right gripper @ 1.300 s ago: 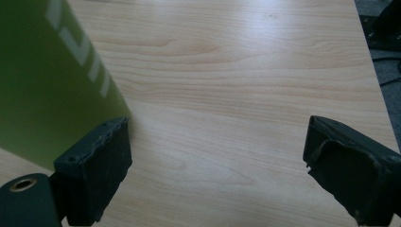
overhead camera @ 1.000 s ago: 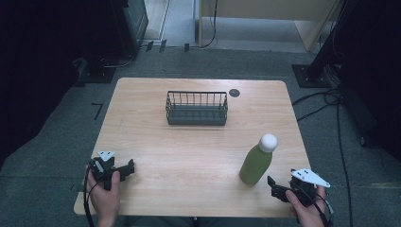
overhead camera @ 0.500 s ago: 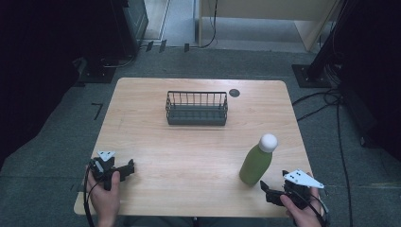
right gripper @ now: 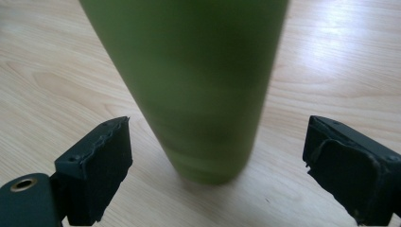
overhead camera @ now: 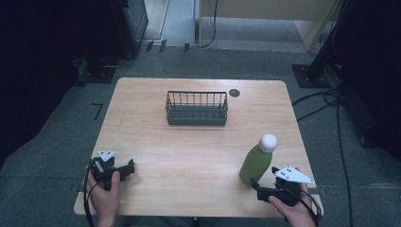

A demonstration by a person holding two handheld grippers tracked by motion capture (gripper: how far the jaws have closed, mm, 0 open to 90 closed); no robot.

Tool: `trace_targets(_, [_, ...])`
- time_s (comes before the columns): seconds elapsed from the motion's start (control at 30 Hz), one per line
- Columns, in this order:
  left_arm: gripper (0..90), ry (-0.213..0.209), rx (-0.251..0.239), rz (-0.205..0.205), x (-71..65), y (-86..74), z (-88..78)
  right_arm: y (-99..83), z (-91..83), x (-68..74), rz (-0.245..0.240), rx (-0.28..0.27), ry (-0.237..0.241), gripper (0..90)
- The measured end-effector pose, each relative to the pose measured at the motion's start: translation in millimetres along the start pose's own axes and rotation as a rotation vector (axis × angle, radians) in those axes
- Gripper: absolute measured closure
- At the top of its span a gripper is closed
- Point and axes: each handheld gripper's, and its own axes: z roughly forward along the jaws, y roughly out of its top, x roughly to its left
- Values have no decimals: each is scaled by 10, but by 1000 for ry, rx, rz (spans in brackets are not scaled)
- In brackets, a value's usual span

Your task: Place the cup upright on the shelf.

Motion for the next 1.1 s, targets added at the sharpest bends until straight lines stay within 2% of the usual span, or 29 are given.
trace_targets(0.13, [0,0,-1,-1,-1,0,1,58,24,42,-3,-16,11,95])
trace_targets(0.33, [0,0,-1,-1,-1,0,1,151,46,75,14,-40,-1,128])
trace_targets(0.53, [0,0,-1,-1,-1,0,1,238,38,96,3,-71,-6,148])
trace_targets(0.83, [0,0,0,0,0,0,0,349,64,118,-2,-86,-7,165])
trace_targets(1.0, [0,0,-1,-1,-1,0,1,369,79,124,-11,-96,-16,177])
trace_targets(1.1, [0,0,0,0,0,0,0,379,75,144,-36,-99,-30,189])
